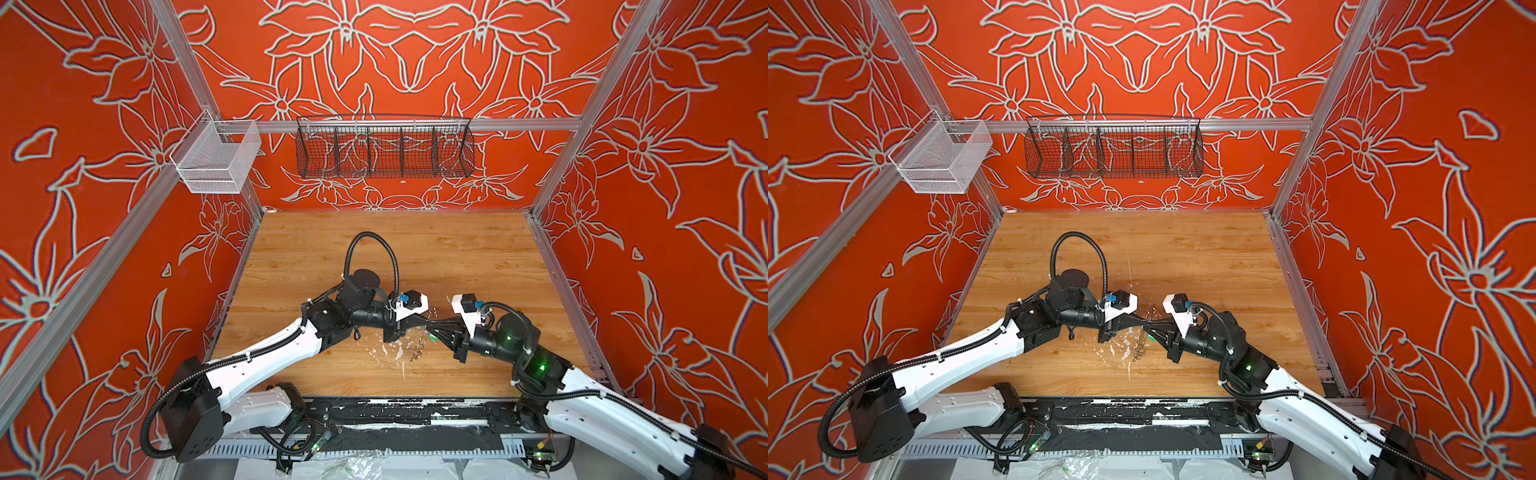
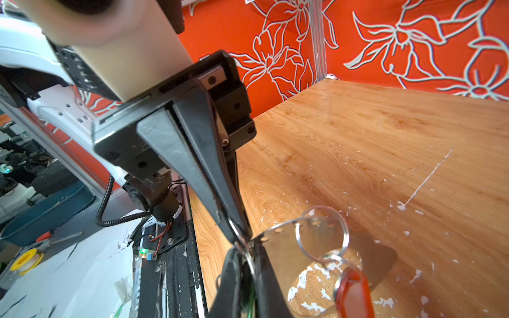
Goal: Attach keys to a key ring
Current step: Insert the key into the keyring.
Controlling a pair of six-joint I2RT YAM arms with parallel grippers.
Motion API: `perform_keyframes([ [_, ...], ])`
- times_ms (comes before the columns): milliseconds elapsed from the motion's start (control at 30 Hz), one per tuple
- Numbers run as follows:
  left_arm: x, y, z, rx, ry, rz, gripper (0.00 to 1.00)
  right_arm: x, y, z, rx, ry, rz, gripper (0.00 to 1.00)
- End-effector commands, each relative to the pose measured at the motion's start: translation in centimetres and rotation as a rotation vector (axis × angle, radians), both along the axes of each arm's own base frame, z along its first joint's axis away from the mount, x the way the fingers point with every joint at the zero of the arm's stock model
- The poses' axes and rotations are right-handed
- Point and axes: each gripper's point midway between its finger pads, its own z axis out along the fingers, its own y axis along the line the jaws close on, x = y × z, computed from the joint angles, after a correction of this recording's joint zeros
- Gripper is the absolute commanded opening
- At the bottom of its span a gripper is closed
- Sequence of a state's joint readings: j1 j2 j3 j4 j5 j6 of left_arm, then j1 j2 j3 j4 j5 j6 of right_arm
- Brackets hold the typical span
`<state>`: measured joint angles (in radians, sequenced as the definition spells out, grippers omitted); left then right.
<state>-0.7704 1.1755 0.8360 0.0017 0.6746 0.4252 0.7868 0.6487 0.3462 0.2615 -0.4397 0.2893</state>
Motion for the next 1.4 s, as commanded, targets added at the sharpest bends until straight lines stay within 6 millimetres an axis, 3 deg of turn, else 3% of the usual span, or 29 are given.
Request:
perform_keyframes([
  [0, -0.3, -0.1, 2.1, -0.051, -0.045, -0.025, 0.0, -0.1, -0.1, 0.4, 0.016, -0.033, 0.001, 0.0],
  [367, -0.1, 0.7, 2.8, -0.102, -0.104, 0.036, 0.0, 1.1, -1.6, -1.4, -0.013, 0.0, -0.118, 0.0],
  [567, -0.3, 1.0, 3.0, -0.121, -0.128, 0.038, 0.0, 1.2, -1.7, -1.2, -0.021, 0.014, -0.127, 0.0],
  [667, -0.1, 1.0, 2.9, -0.116, -0.119, 0.048, 0.23, 1.4, -1.9, -0.8, -0.038, 0.027, -0.147, 0.0],
  [767, 0.2, 0.9, 2.7, -0.111, -0.109, 0.062, 0.3, 1.6, -2.2, -0.5, -0.054, 0.043, -0.166, 0.0],
  [1033, 1.2, 0.4, 1.4, -0.03, -0.07, 0.078, 0.31, 2.2, -2.8, -0.5, -0.076, 0.067, -0.22, 0.0],
  [1367, 2.0, -1.6, -1.2, 0.129, -0.052, 0.074, 0.3, 4.1, -3.8, -1.0, -0.075, 0.149, -0.353, 0.0],
])
